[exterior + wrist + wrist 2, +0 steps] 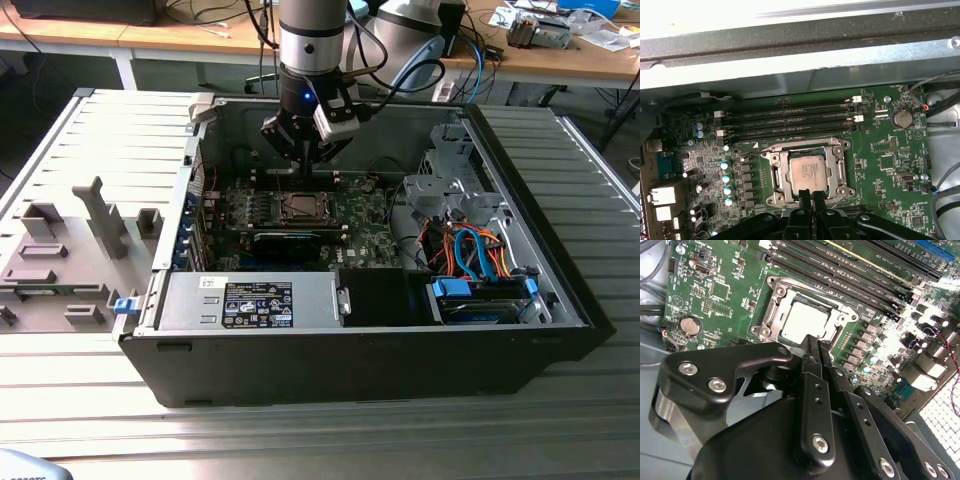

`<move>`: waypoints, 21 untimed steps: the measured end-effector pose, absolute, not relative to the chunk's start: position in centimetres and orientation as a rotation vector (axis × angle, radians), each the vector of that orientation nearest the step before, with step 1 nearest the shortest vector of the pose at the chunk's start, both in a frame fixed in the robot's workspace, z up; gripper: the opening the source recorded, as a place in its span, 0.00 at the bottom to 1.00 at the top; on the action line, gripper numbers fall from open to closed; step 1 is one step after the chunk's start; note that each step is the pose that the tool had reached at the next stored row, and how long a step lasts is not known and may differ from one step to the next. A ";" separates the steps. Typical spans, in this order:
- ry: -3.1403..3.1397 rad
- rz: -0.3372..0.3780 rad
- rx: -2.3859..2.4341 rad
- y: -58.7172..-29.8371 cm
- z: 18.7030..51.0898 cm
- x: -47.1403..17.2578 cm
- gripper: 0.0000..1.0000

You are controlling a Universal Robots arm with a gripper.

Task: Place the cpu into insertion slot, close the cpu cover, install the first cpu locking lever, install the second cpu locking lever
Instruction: 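Install the first cpu locking lever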

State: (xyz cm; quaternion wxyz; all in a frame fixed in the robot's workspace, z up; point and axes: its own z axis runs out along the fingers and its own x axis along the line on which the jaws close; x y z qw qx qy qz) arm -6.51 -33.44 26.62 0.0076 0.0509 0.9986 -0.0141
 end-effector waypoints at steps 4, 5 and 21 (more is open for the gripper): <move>3.122 -0.044 0.157 -33.4 26.6 -6.5 0.16; 3.122 -0.044 0.156 -33.4 26.6 -6.5 0.16; 3.123 -0.045 0.124 -33.4 26.6 -6.5 0.16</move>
